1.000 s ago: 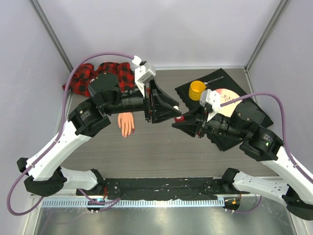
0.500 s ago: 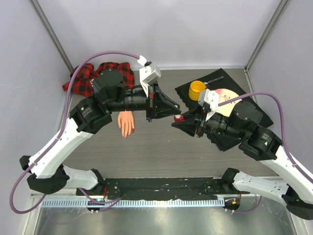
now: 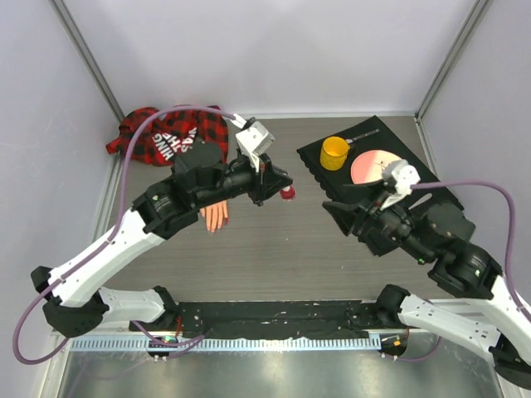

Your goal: Paint the nails

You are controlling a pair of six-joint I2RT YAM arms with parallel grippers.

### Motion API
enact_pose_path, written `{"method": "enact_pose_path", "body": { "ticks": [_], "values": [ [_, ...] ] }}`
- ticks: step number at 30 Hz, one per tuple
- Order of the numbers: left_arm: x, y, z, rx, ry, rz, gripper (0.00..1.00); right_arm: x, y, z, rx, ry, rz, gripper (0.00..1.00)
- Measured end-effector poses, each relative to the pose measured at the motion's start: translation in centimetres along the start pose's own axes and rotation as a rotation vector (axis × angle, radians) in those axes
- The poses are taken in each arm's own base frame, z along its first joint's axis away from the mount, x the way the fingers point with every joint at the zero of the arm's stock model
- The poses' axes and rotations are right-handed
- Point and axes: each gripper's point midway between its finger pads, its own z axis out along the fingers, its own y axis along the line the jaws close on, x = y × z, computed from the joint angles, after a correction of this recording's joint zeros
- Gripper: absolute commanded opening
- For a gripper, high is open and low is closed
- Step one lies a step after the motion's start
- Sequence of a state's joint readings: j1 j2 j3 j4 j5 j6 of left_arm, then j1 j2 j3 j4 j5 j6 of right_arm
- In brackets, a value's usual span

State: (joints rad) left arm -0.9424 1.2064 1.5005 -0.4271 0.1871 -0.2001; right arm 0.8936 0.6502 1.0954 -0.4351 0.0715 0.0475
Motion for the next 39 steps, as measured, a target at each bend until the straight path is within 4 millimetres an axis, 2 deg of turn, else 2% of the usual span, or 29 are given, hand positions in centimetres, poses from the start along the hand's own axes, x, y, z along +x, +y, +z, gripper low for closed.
{"method": "enact_pose_path", "body": {
  "ticks": [6, 9, 12, 17, 22, 26, 29, 38, 39],
  "values": [
    [5.6, 4.8, 2.9, -0.198, 0.044, -0.016, 0.00, 1.8, -4.9, -4.0, 0.278, -0.081, 0.134, 0.64],
    [9.6, 6.9, 5.1, -0.273, 0.079, -0.038, 0.00, 2.8, -7.0, -6.2, 0.397, -0.125, 0.193, 0.63],
    [13.3, 8.5, 7.2, -0.329, 0.110, -0.033, 0.00, 2.4, -8.1, -8.4, 0.458, -0.185, 0.231, 0.61],
    [20.2, 9.0, 10.8, -0.362, 0.166, 0.031, 0.00, 0.9, -9.5, -11.5, 0.522, -0.298, 0.289, 0.61],
    [25.2, 9.0, 13.7, -0.355, 0.190, 0.067, 0.00, 1.0, -9.9, -11.9, 0.549, -0.295, 0.291, 0.61],
    [27.6, 9.8, 15.1, -0.368, 0.205, 0.089, 0.00, 1.3, -10.0, -12.0, 0.560, -0.283, 0.287, 0.61],
    [28.4, 10.0, 15.7, -0.368, 0.202, 0.091, 0.00, 1.5, -10.1, -12.0, 0.567, -0.277, 0.284, 0.61],
    [28.2, 9.8, 16.9, -0.358, 0.151, 0.085, 0.00, 1.6, -10.2, -12.1, 0.574, -0.273, 0.283, 0.61],
    [28.2, 9.8, 17.0, -0.356, 0.147, 0.085, 0.02, 1.6, -10.2, -12.1, 0.575, -0.273, 0.283, 0.61]
  ]
}}
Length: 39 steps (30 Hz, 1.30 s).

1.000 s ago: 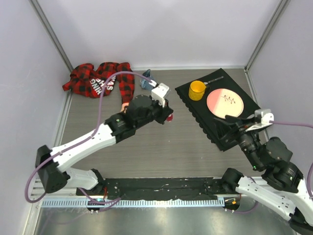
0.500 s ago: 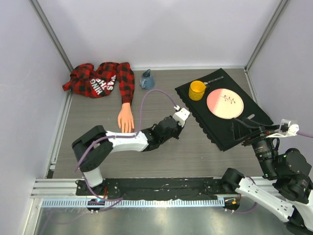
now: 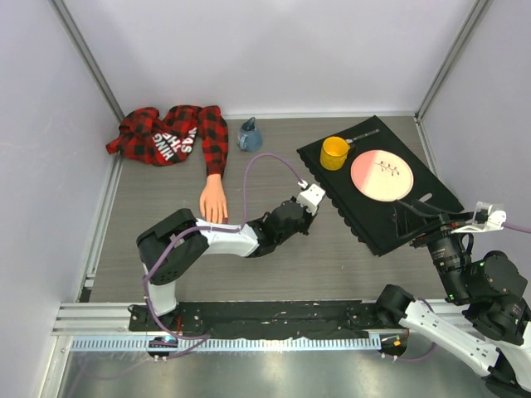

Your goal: Paint the nails

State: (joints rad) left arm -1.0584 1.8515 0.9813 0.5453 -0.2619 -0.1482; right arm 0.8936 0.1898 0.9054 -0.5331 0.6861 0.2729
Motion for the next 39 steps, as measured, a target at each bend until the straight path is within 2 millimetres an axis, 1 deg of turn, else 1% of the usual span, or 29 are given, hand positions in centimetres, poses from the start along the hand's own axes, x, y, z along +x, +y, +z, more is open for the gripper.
{"method": "enact_pose_path", "body": {
  "ticks": [8, 11, 15, 17, 19, 20, 21, 24, 26, 27, 31, 32, 36, 37, 38, 39],
  "values": [
    [0.8, 0.0, 0.3, -0.002, 0.015, 0.000, 0.11, 0.0, 0.0, 0.0, -0.001, 0.001, 0.001, 0.61],
    [0.8, 0.0, 0.3, -0.003, 0.015, -0.001, 0.20, 0.1, 0.2, 0.0, -0.006, 0.004, 0.003, 0.61],
    [0.9, 0.1, 0.3, -0.011, 0.016, -0.003, 0.43, 0.5, 0.7, 0.5, -0.014, 0.026, -0.003, 0.61],
    [1.1, 0.3, 0.2, -0.019, 0.024, -0.004, 0.47, 0.9, 1.1, 0.8, -0.018, 0.043, -0.013, 0.61],
    [1.3, 0.4, 0.2, -0.028, 0.038, -0.008, 0.54, 1.5, 1.5, 1.2, -0.025, 0.067, -0.029, 0.61],
    [1.5, 0.5, 0.1, -0.031, 0.045, -0.006, 0.59, 1.8, 1.7, 1.4, -0.027, 0.080, -0.038, 0.61],
    [1.6, 0.6, 0.0, -0.035, 0.051, -0.005, 0.66, 2.2, 1.9, 1.6, -0.030, 0.093, -0.045, 0.61],
    [1.1, 0.9, -0.6, -0.046, 0.061, -0.005, 0.69, 2.8, 2.1, 1.9, -0.027, 0.125, -0.065, 0.61],
    [0.0, 1.0, -1.3, -0.050, 0.055, -0.008, 0.69, 2.9, 2.2, 2.1, -0.019, 0.138, -0.071, 0.61],
    [-0.9, 1.1, -1.9, -0.050, 0.046, -0.011, 0.69, 3.0, 2.1, 2.2, -0.004, 0.149, -0.078, 0.61],
    [-6.2, 1.3, -5.0, -0.043, -0.022, -0.045, 0.69, 4.0, 1.5, 2.9, 0.073, 0.208, -0.121, 0.66],
    [-7.9, 1.4, -6.1, -0.038, -0.046, -0.065, 0.70, 4.5, 1.3, 3.0, 0.090, 0.229, -0.136, 0.69],
    [-13.9, 1.8, -11.2, -0.012, -0.155, -0.135, 0.72, 6.4, 1.2, 3.4, 0.116, 0.310, -0.188, 0.75],
    [-15.1, 2.0, -12.5, -0.005, -0.177, -0.157, 0.73, 6.6, 1.3, 3.4, 0.116, 0.327, -0.194, 0.78],
    [-16.2, 2.2, -13.9, 0.000, -0.202, -0.174, 0.73, 6.6, 1.5, 3.5, 0.114, 0.337, -0.194, 0.83],
    [-17.1, 2.3, -15.1, 0.005, -0.225, -0.195, 0.74, 6.4, 1.7, 3.6, 0.110, 0.339, -0.189, 0.84]
  ]
}}
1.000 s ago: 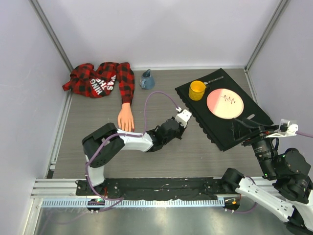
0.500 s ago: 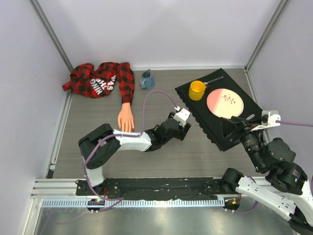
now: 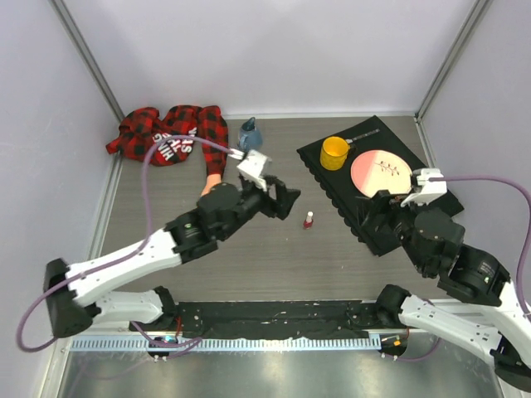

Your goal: Paint the nails

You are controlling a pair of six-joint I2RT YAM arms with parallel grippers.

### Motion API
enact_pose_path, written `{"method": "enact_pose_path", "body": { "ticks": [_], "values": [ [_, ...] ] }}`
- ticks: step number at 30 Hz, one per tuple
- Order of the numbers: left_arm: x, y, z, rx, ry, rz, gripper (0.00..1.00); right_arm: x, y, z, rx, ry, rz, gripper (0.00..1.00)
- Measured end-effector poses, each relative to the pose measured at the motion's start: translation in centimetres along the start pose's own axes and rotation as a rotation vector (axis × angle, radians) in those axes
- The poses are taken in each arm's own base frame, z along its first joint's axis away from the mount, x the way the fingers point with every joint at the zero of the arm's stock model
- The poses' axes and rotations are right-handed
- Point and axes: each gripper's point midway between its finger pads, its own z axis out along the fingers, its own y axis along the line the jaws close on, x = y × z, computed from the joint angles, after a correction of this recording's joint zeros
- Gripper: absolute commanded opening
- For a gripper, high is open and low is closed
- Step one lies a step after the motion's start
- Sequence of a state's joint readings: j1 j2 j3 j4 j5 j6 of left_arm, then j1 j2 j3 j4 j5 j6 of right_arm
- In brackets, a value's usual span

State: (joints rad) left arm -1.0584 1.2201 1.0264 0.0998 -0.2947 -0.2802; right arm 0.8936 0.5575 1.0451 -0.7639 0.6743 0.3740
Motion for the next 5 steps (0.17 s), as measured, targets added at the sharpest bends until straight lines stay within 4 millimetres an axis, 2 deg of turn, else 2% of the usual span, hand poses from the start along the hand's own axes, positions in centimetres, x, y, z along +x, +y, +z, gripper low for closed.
{"method": "enact_pose_path", "body": {
  "ticks": [4, 5],
  "values": [
    [-4.5, 0.2, -4.8, 0.024, -0.095, -0.093, 0.78, -1.2, 0.4, -0.8, -0.042, -0.023, 0.036, 0.86],
    [-5.4, 0.3, -6.3, 0.034, -0.122, -0.122, 0.82, -1.5, 0.5, -1.2, -0.060, -0.031, 0.050, 0.96]
  ]
}}
